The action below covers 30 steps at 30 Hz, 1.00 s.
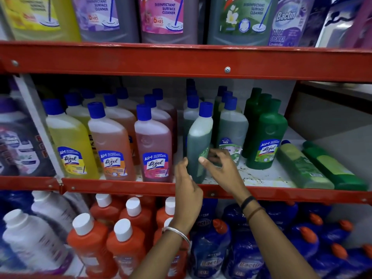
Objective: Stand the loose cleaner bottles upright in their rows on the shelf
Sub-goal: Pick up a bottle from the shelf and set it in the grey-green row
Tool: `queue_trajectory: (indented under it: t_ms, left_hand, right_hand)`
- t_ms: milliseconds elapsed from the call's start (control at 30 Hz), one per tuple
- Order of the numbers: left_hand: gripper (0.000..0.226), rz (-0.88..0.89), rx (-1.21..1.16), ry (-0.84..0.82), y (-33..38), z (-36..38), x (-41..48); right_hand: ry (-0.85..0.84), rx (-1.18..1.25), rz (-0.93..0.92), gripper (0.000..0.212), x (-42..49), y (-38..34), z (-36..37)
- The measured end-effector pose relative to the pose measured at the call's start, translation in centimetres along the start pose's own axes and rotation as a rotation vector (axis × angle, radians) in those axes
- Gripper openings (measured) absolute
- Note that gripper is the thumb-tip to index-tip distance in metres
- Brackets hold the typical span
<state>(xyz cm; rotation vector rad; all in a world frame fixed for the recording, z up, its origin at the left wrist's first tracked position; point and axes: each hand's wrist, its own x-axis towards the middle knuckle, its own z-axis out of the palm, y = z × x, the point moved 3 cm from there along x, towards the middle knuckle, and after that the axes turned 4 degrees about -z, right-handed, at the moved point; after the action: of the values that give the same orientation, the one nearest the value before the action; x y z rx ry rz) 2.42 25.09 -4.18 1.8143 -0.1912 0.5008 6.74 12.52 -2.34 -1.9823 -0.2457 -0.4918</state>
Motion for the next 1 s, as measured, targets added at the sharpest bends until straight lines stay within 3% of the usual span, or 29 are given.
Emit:
queue_trajectory:
  t_ms: [100,267,433,567,667,833,900,1000]
  left_hand:
    - [0.058,0.053,-0.018,0.03,0.3,0.0,-0.8]
    - [0.044,-0.034,0.005,-0.003,-0.3,-0.8,2.0]
    - [0.071,-0.183,-0.006,-0.175,0.2,0.8,4.3]
    - [0.069,-0.194,-0.13,-0.197,0.3,0.7,5.1]
    - [0.066,-0.181,-0.052,-0.162,-0.2,0.6,5.1]
    - [0.077,-0.137,0.145,-0.094,-0.5,0.6,3.8]
    - [0.079,-0.111,0.155,-0.08,-0.4,0.8,3.1]
    - [0.08,-0.114,0.141,-0.06,-0.1,1.1,2.6]
  right_hand:
    - [-0.092,-0.026,-0.02,0.075,0.2,-0.5,0.6]
    - [-0.086,0.085,0.025,0.059,0.3,-1.0,-0.1]
    - [-0.253,0.126,0.046,0.042,0.2,-0.5,-0.9]
    - [-0.176,-0.058,-0.01,0.072,-0.3,-0.4,-0.5]
    - [-0.083,-0.091,-0.032,0.055,-0.4,-1.0,-0.3]
    - [-0.119,0.126,0.071,0.04,0.3,0.1,-0.9]
    - [-0.115,0.17,0.072,0.026,0.4,0.0,-0.9]
    - [-0.13,0.179,0.067,0.023,0.6,-0.3,-0.6]
